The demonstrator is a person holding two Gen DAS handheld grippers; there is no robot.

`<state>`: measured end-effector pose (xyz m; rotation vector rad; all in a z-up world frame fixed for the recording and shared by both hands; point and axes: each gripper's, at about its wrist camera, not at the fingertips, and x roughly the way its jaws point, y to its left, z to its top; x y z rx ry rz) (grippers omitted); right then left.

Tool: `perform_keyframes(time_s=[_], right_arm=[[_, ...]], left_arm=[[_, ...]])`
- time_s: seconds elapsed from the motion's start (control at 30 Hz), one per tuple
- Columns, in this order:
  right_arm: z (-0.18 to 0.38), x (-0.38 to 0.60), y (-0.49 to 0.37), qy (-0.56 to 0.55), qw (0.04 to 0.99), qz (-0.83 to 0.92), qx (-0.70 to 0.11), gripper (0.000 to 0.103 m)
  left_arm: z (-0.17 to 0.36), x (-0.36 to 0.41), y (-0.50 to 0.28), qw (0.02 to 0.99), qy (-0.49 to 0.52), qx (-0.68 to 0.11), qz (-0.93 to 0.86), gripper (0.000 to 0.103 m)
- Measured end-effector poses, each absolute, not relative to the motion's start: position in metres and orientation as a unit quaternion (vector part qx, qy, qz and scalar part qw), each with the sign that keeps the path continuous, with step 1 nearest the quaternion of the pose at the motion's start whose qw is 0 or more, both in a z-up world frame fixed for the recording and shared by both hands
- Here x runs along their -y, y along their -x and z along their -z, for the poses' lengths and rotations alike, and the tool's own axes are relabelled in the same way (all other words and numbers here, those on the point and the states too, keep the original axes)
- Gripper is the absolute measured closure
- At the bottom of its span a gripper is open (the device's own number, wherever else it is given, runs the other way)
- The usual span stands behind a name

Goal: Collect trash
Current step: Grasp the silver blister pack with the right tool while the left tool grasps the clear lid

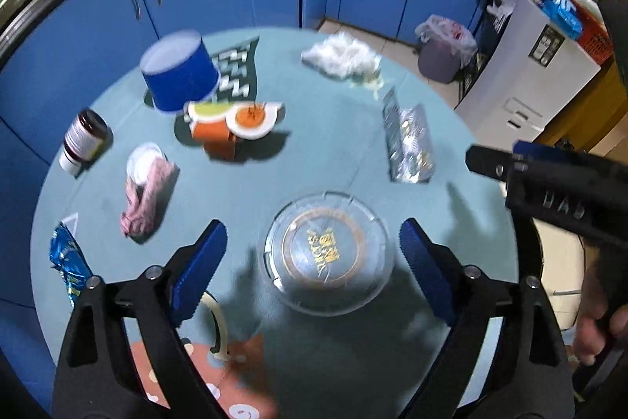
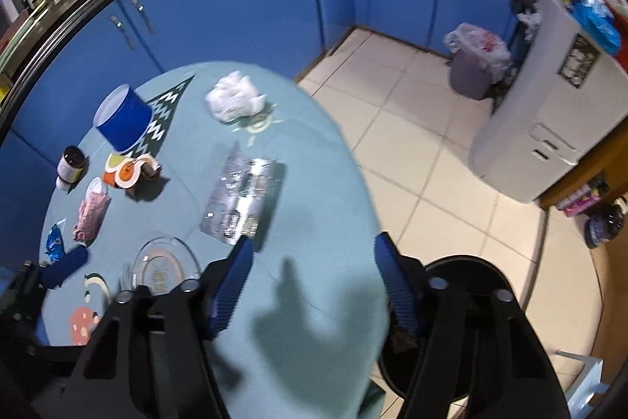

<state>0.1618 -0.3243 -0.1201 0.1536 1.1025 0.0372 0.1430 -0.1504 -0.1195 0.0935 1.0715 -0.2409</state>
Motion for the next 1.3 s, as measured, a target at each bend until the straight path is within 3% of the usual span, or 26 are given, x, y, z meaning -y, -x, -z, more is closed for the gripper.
perform_keyframes(time_s=[0.07, 0.5, 0.63, 1.13, 1.3], right_arm=[[0.126, 0.321, -0.166, -0.073, 0.843, -0.029, -0.532, 0.049], [0.147, 0.308, -0.187, -0.083, 0.826, -0.070, -0.553, 0.052], [0.145, 0.310, -0.188, -0.088, 0.826, -0.071, -0.552, 0.052], [0.148, 0.309, -0.190, -0.086, 0.826, -0.072, -0.552, 0.052], [0.149, 0.304, -0.191, -0.066, 0.829, -0.069, -0.550, 0.055]], left_arm=[[0.127, 0.150, -0.146, 0.846, -0.044, -0.518, 0.115, 0.024], [0.140, 0.159, -0.151, 0.837, -0.047, -0.526, 0.141, 0.023], [0.123, 0.153, -0.150, 0.856, -0.031, -0.495, 0.146, 0.005], [0.158, 0.162, -0.163, 0.824, -0.053, -0.547, 0.141, 0.005], [0.159, 0.162, -0.163, 0.827, -0.058, -0.543, 0.133, 0.012]])
